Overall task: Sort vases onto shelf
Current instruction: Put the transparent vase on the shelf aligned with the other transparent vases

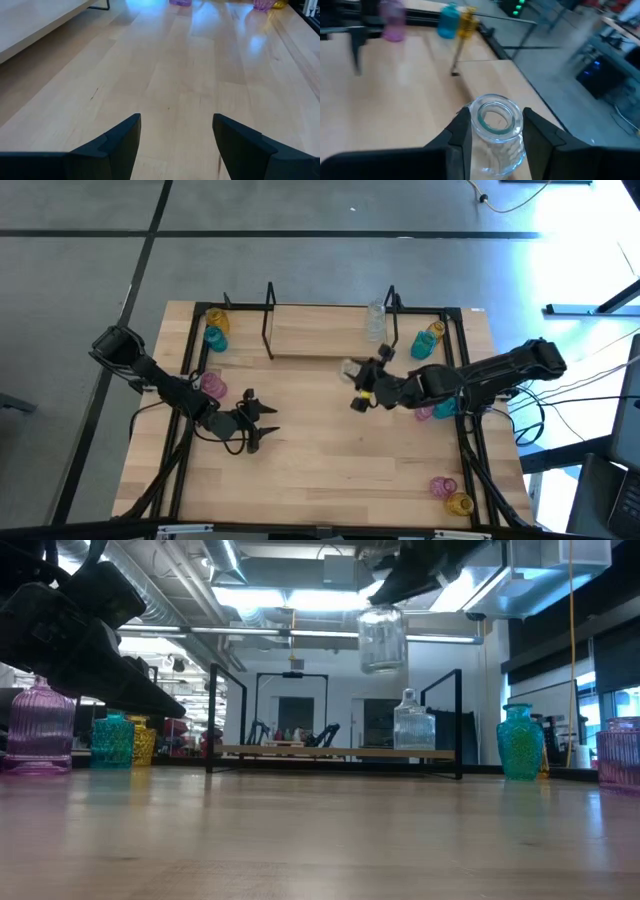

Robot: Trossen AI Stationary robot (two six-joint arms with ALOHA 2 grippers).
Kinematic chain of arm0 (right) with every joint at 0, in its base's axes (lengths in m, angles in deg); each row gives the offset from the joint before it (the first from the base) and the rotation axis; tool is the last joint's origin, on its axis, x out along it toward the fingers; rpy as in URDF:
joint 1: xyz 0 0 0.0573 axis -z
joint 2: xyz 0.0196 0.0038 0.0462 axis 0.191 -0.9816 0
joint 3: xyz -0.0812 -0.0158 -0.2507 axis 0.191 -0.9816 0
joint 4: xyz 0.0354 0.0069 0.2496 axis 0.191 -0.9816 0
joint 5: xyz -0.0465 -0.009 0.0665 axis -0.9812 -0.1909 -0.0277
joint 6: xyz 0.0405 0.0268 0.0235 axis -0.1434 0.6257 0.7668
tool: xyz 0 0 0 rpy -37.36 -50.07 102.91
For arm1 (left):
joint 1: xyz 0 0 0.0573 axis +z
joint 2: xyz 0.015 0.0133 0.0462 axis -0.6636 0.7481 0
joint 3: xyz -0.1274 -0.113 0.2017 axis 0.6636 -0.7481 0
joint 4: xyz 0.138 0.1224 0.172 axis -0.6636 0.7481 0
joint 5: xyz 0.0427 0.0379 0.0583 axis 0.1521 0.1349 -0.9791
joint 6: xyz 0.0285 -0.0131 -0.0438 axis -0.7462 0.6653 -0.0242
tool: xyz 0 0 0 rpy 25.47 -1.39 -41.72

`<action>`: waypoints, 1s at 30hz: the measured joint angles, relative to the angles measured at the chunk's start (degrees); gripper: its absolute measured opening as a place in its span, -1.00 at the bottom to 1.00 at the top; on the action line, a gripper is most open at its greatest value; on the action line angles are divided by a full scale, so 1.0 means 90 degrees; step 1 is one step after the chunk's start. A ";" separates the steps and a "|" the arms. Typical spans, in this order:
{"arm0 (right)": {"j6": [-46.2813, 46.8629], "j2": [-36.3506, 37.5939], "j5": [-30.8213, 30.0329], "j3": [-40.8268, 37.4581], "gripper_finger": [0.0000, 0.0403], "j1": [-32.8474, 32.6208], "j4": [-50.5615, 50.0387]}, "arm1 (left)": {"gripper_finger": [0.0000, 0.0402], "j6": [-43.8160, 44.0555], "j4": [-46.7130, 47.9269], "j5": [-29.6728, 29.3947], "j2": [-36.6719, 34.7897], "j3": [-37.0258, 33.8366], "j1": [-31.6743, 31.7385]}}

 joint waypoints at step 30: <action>0.2604 -0.0127 -0.2089 -0.1401 -0.44 0.0891 0.0347 | 0.20 0.0000 -0.0002 -0.0080 0.0000 0.0000 0.0002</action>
